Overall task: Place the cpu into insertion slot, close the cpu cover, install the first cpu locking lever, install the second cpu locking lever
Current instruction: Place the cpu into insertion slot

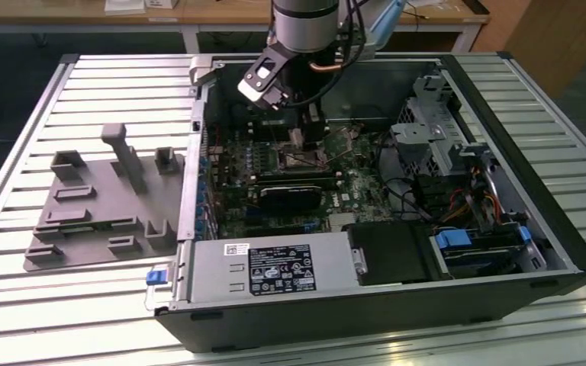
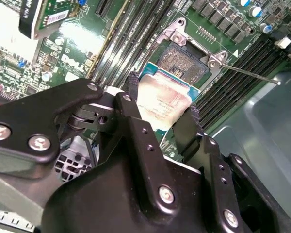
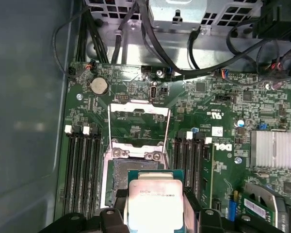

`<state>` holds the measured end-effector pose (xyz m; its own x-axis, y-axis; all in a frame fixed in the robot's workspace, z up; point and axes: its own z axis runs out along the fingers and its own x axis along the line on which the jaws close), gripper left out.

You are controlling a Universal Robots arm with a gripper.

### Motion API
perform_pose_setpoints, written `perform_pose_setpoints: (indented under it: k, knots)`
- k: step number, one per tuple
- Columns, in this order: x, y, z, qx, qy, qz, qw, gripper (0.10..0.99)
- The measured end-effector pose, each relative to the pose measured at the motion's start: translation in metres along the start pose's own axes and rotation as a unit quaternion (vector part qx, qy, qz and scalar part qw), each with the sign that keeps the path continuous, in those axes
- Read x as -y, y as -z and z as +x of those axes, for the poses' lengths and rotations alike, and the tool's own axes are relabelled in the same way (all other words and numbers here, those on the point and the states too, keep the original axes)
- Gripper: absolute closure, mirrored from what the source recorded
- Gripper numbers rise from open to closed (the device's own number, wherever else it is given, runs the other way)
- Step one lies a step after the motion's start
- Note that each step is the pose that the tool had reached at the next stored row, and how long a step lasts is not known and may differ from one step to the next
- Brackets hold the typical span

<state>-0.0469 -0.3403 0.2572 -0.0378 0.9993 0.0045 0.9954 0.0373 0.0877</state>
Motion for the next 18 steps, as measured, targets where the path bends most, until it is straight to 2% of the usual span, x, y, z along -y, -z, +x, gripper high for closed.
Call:
perform_pose_setpoints:
  k: [6,18]
  knots:
    - [0.0008,-0.0093,0.0017,0.0,0.0,0.0,1.0,0.553]
    - [0.0008,-0.0219,0.0064,0.0,0.0,0.0001,1.0,0.553]
